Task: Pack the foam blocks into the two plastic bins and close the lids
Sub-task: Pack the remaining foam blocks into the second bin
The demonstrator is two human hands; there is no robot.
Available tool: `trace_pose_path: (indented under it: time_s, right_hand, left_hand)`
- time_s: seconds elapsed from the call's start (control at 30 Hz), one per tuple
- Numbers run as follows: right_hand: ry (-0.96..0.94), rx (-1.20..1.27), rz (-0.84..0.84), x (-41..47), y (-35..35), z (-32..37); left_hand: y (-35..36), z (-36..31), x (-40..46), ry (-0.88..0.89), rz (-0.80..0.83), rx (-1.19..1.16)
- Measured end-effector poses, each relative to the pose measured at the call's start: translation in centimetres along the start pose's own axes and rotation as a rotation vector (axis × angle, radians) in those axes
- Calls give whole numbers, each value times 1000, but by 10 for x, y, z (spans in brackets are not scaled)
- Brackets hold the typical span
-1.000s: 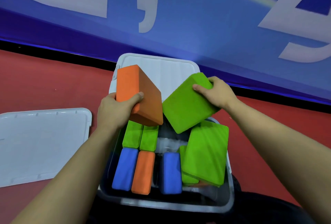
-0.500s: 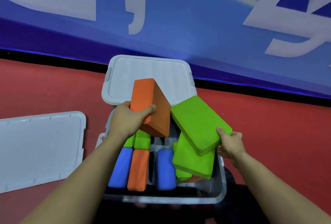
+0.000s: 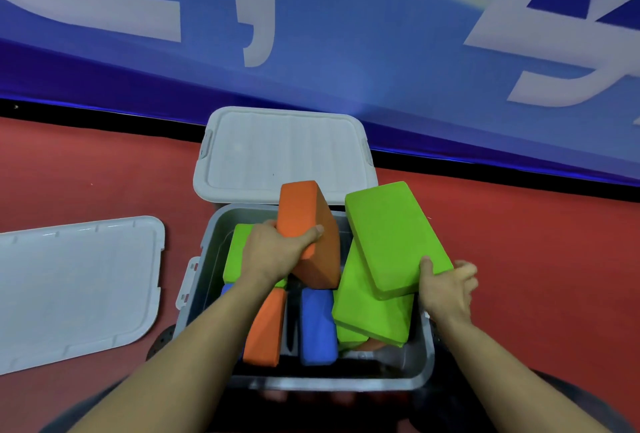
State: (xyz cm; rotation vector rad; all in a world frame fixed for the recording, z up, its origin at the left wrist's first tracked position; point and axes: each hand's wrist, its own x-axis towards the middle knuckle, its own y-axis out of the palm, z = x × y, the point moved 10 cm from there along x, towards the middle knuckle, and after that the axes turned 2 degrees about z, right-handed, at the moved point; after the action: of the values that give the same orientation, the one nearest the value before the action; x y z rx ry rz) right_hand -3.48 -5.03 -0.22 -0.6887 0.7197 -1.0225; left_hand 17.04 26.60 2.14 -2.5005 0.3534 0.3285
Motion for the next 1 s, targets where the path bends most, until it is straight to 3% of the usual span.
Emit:
trace_pose_path:
  time_s: [0.1, 0.2, 0.3, 0.43, 0.53, 0.67, 0.87, 1.0]
  right_hand:
    - [-427, -241, -182, -12, -14, 48]
    - [-608, -354, -126, -21, 1, 80]
    - [-727, -228, -2, -40, 24, 116]
    - [-607, 58, 417, -65, 86, 154]
    - [-395, 145, 608, -67, 136, 158]
    - [-174, 341, 709, -65, 159, 157]
    - [-211, 311, 697, -52, 168, 163]
    - [-242, 262, 722, -51, 173, 160]
  left_hand:
    - [11, 1, 3, 0, -27, -10]
    - [18, -1, 10, 7, -60, 41]
    - [21, -4, 14, 25, -82, 104]
    - [27, 3, 15, 1, -62, 120]
    - [30, 7, 17, -8, -40, 77]
    - [43, 19, 26, 19, 35, 75]
    - [44, 15, 35, -32, 308, -235]
    - [36, 37, 37, -180, 358, -356]
